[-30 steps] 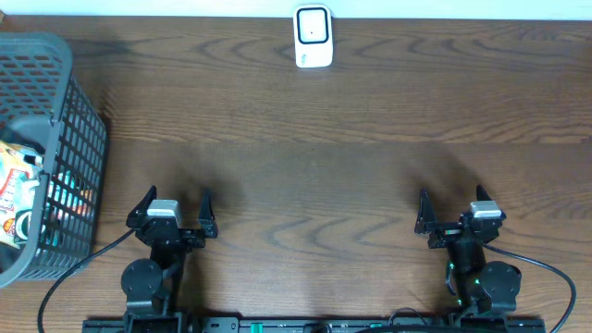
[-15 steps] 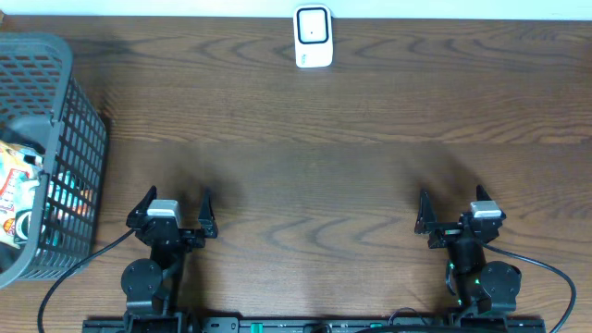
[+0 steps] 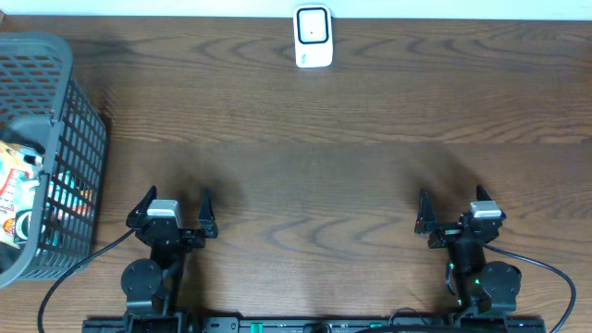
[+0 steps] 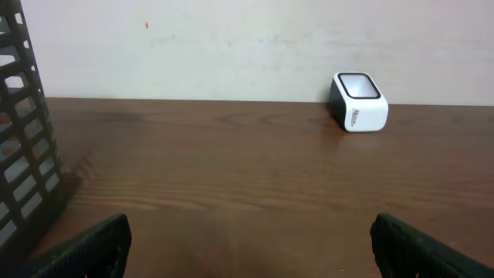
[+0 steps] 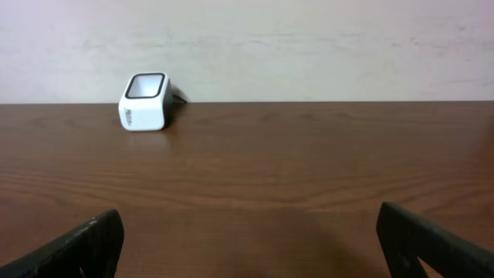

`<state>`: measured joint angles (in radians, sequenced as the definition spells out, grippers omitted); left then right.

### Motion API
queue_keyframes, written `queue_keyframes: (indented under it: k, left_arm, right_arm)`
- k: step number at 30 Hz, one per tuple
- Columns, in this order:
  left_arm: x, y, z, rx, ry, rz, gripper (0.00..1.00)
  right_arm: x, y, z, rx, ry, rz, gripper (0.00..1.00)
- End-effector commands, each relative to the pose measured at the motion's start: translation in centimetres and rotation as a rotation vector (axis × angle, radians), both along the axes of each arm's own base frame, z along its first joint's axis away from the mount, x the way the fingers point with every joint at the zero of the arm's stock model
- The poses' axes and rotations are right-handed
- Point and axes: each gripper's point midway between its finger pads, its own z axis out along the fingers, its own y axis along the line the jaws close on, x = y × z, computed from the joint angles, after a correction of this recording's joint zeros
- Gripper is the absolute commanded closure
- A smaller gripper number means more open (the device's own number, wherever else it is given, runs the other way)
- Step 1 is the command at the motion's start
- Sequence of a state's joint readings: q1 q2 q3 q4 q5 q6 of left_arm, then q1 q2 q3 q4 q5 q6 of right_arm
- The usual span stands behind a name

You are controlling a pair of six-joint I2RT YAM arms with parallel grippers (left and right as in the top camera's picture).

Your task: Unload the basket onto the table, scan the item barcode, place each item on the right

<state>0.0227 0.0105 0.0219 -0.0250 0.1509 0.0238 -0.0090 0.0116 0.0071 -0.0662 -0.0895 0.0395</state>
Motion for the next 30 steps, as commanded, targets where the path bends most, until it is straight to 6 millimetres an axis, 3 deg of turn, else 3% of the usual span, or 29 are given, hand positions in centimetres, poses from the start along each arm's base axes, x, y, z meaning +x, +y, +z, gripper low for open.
queue_keyframes:
  k: [1,10,13,16,21,23,30]
  left_arm:
    - [-0.1,-0.3,-1.6,0.006,0.046,-0.018,0.02]
    - [-0.1,-0.5,-1.5,-0.004,0.045,-0.028,0.02]
    - [-0.7,-4.1,-0.6,-0.137,0.032,-0.230,0.02]
    - [-0.7,-4.3,0.1,-0.134,0.003,-0.243,0.02]
    - [-1.5,-6.2,3.9,-0.175,-0.135,-0.373,0.02]
    - [-2.0,-6.2,6.8,-0.204,-0.237,-0.385,0.03]
    - [-3.7,-4.2,16.3,-0.183,-0.487,-0.280,0.02]
  right_arm:
    - [0.0,-0.2,-0.1,-0.015,0.000,-0.007,0.01]
    - [0.0,-0.2,-0.1,-0.015,0.000,-0.007,0.01]
    - [0.0,-0.2,-0.1,-0.015,0.000,-0.007,0.01]
    - [0.0,-0.2,-0.1,-0.015,0.000,-0.007,0.01]
    - [0.0,-0.2,-0.1,-0.015,0.000,-0.007,0.01]
    - [0.0,-0.2,-0.1,-0.015,0.000,-0.007,0.01]
    - [0.0,-0.2,-0.1,-0.015,0.000,-0.007,0.01]
